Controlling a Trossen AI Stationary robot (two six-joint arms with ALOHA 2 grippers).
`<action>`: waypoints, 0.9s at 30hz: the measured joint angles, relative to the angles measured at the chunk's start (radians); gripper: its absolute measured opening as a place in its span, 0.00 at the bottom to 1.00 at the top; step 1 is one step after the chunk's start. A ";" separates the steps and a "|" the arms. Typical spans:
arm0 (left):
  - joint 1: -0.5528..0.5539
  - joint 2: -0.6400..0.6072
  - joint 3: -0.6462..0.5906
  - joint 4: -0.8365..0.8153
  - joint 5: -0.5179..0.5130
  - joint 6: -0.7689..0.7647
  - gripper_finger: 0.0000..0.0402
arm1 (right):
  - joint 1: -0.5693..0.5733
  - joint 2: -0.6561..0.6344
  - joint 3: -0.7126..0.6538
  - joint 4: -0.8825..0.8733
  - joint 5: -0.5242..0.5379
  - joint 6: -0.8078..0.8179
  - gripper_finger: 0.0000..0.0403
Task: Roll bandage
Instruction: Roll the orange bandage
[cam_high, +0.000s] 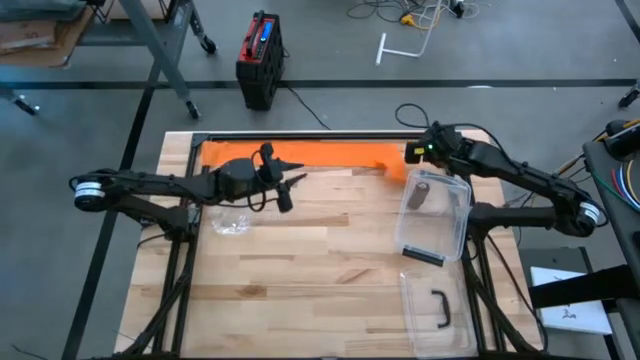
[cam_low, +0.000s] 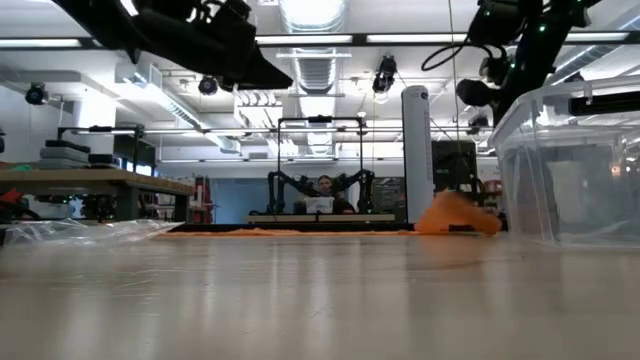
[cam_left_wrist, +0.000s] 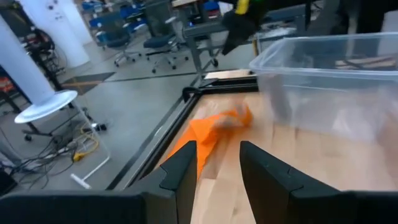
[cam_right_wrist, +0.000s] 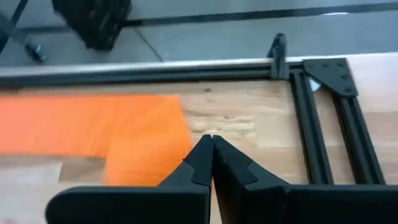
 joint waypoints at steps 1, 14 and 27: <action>0.009 0.008 0.003 0.000 0.005 0.000 0.28 | 0.003 0.002 0.000 0.001 -0.013 -0.018 0.00; 0.069 0.100 0.042 0.049 0.017 0.033 0.28 | 0.135 0.242 0.154 0.102 -0.177 -0.407 0.12; 0.069 -0.126 0.041 -0.153 0.018 0.034 0.28 | 0.221 0.734 0.589 -0.263 -0.414 -0.717 0.48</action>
